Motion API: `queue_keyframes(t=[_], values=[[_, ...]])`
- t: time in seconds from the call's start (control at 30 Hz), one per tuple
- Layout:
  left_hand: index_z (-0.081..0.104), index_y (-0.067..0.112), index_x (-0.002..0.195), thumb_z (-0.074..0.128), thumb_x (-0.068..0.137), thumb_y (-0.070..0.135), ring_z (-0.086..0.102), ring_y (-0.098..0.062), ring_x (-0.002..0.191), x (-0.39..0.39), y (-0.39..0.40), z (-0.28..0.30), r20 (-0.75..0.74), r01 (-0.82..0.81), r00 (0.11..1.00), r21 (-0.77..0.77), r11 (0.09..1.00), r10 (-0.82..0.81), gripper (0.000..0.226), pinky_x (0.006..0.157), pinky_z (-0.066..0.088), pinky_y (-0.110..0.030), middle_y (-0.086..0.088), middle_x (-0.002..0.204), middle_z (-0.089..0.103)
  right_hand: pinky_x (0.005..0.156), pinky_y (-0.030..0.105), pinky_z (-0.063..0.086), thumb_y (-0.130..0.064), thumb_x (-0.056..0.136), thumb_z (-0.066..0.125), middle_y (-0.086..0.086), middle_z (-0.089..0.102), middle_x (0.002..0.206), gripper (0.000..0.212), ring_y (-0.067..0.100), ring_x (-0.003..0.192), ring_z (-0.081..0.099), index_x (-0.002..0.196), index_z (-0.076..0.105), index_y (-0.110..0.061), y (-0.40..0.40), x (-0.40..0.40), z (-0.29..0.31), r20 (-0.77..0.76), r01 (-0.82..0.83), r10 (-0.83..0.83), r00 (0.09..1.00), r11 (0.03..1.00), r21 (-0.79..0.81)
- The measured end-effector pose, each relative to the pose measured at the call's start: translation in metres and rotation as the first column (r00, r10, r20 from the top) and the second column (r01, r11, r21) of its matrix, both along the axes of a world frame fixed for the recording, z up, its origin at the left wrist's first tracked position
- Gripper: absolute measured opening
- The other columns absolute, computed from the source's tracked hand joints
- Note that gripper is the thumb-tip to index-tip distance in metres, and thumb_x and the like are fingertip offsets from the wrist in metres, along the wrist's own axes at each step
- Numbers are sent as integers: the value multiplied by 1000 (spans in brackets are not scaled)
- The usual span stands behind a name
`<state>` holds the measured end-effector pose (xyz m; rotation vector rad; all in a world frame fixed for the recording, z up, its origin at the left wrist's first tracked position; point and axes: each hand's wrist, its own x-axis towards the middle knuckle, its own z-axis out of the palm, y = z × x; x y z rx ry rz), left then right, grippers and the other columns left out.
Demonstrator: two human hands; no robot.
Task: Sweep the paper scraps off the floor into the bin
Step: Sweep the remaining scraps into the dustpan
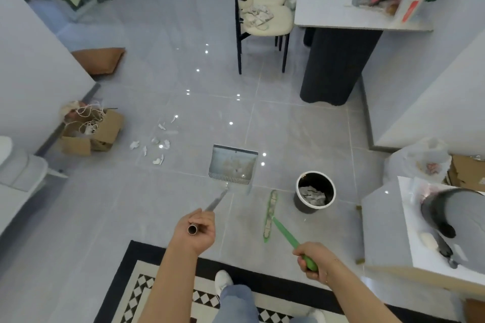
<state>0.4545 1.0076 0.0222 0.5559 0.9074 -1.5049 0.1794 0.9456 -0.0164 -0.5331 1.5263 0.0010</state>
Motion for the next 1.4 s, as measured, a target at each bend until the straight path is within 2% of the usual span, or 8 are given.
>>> queue_keyframes(t=[0.3, 0.5, 0.83, 0.97, 1.1, 1.2, 1.3, 1.4], values=[[38, 11, 74, 28, 104, 27, 37, -7, 21, 149, 41, -21, 12, -135, 991, 81, 988, 134, 36, 25, 34, -13, 1, 35, 34, 32, 12, 27, 0, 88, 52, 8, 47, 56, 8, 8, 29, 44, 93, 48, -3, -27, 174, -3, -57, -160, 156, 986, 984, -76], [40, 9, 73, 31, 103, 25, 36, -6, 21, 232, 46, -24, 45, -236, 972, 148, 960, 232, 35, 28, 31, -8, 2, 37, 34, 30, 12, 28, 0, 87, 57, 7, 49, 54, 12, 8, 29, 43, 77, 51, -6, -70, 257, 1, -76, -268, 262, 962, 961, -74], [49, -2, 59, 36, 101, 28, 36, -8, 20, 374, -22, -37, 73, -296, 955, 206, 933, 287, 53, 29, 32, -8, 1, 34, 33, 38, 16, 31, -4, 87, 59, 8, 52, 59, 4, 12, 45, 43, 84, 56, -2, -173, 420, -4, -114, -511, 500, 858, 854, -100], [38, 14, 67, 35, 102, 24, 35, -9, 19, 439, -59, -23, 99, -324, 946, 249, 913, 309, 36, 27, 33, -11, 0, 34, 33, 41, 18, 30, -7, 87, 60, 9, 52, 62, 12, 13, 46, 44, 96, 56, 0, -224, 494, -10, -138, -586, 572, 808, 804, -100], [47, 3, 54, 32, 103, 23, 35, -9, 18, 502, -93, -17, 115, -320, 947, 247, 915, 300, 55, 28, 32, -11, 0, 32, 32, 43, 17, 28, -11, 90, 54, 9, 51, 62, 7, 14, 44, 43, 90, 53, -4, -267, 562, -9, -176, -642, 621, 764, 757, -118], [46, 29, 75, 28, 104, 21, 34, -7, 19, 547, -117, -8, 160, -348, 935, 250, 904, 316, 35, 30, 31, -7, 1, 30, 32, 46, 18, 26, -9, 88, 50, 10, 49, 61, 6, 15, 43, 42, 83, 49, -7, -292, 615, -10, -214, -681, 650, 729, 721, -130], [53, 3, 58, 29, 103, 22, 34, -8, 19, 602, -135, -17, 129, -325, 944, 214, 921, 303, 55, 28, 32, -9, -1, 31, 33, 47, 20, 28, -9, 89, 49, 10, 50, 62, 6, 16, 45, 45, 92, 49, -4, -317, 671, -16, -270, -713, 668, 693, 689, -127], [51, -7, 72, 29, 103, 23, 34, -8, 19, 666, -154, -28, 106, -317, 947, 184, 930, 302, 49, 26, 33, -12, -1, 30, 32, 49, 21, 29, -7, 90, 48, 11, 50, 63, 12, 17, 46, 47, 100, 50, -1, -338, 729, -29, -333, -756, 695, 637, 649, -89]])
